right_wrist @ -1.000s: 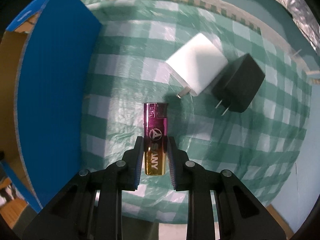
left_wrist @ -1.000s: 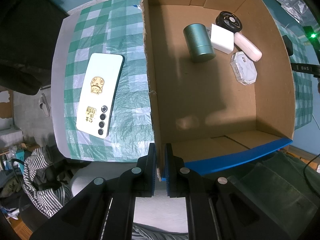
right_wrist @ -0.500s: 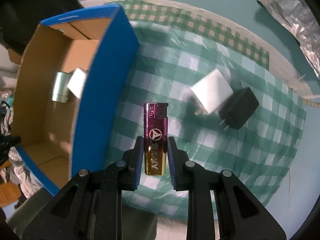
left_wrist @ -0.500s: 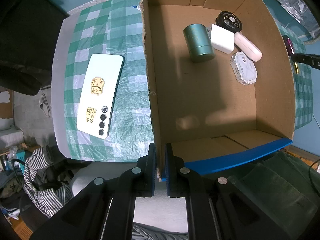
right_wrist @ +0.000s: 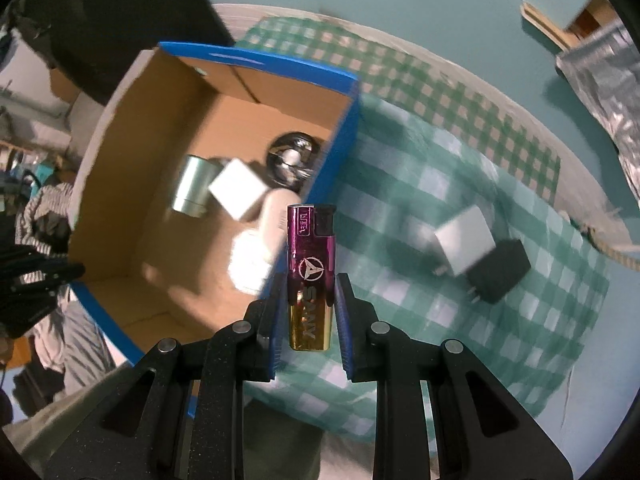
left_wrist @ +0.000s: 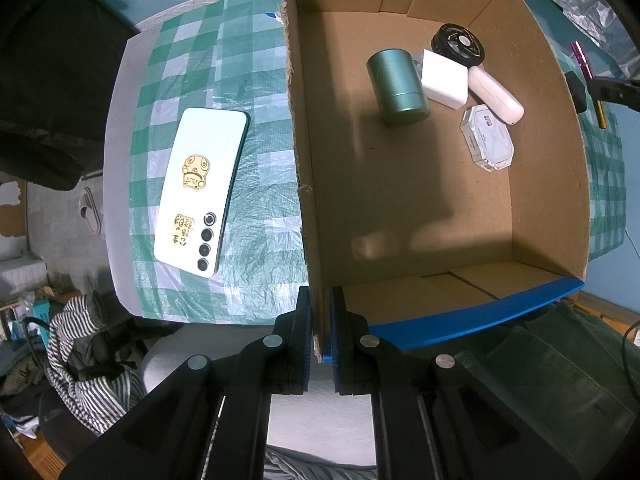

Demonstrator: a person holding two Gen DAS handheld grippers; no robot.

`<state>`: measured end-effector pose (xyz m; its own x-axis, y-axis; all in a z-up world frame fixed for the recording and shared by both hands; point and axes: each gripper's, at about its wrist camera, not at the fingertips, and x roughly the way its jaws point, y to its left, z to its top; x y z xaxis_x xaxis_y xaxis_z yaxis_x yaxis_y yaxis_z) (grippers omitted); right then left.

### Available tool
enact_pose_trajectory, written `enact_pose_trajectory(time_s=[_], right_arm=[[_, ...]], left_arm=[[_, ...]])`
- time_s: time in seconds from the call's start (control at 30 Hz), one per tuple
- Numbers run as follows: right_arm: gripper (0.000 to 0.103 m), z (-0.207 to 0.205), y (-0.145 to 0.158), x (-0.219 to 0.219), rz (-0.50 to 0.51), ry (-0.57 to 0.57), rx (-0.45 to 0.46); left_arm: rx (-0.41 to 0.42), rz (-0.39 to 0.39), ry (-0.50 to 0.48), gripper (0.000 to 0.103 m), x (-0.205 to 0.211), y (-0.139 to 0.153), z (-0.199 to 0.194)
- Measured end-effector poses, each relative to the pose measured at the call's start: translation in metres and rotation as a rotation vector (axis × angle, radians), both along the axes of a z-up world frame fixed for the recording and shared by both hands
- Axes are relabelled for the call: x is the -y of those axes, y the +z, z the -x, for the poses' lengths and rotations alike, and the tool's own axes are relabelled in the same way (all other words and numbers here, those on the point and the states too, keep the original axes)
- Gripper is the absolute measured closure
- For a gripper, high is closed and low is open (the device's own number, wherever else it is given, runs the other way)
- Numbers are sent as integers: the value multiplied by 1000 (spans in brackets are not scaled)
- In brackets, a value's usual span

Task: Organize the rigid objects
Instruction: 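Lift the SANY lighter and carry it over the box, then lower the lighter beside the KINYO device and open the right gripper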

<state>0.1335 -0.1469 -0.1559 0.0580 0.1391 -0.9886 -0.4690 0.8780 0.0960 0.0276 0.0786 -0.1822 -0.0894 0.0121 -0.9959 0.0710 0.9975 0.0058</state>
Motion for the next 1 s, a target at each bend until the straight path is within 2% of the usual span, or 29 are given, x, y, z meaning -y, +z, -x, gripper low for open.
enact_pose_trajectory(time_s=[0.27,0.47,0.77,1.0], right_arm=[[81,11,-1,-40,4,117,0],[81,23,-17,-67,38,219,-12],[81,28,-39,-81,103,303,-20],[81,31,-44,-80,121,317,-17]], left_arm=[[-1,0,0,95,0,0,0],[0,1,2,96,0,0,0],[-1,3,2,95,0,0,0],[-1,3,1,95,0,0,0]])
